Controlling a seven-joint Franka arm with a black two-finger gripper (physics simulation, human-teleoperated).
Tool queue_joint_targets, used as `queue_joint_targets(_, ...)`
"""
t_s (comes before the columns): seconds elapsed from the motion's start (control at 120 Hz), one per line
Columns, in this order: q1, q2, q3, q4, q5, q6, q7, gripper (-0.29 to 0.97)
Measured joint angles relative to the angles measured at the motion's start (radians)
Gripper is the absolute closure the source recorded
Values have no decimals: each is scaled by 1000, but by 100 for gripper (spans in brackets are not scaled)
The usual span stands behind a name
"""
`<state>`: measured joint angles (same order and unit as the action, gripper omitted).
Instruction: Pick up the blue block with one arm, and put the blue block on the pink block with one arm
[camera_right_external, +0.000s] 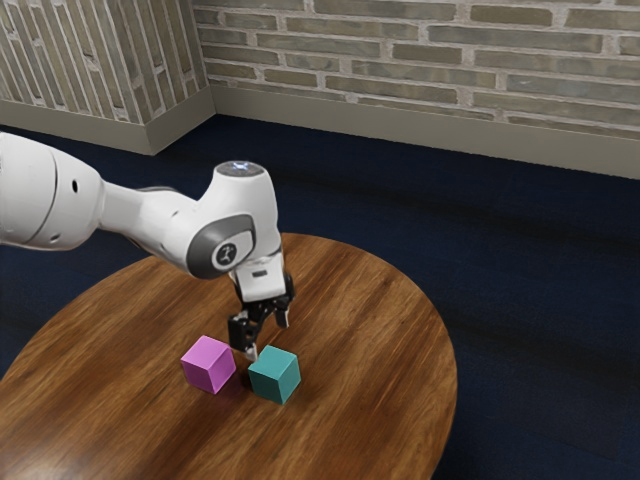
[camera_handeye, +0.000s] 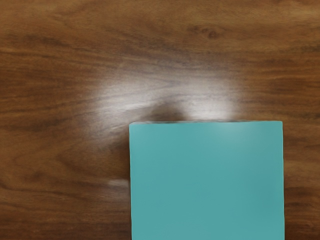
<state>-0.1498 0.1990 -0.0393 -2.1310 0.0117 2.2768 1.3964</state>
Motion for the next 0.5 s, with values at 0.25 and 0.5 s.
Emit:
queue_joint_targets(0.25, 3, 36, -17, -1, -6, 17, 18, 0)
queue_joint_targets(0.5, 7, 61, -29, -4, -16, 23, 31, 0)
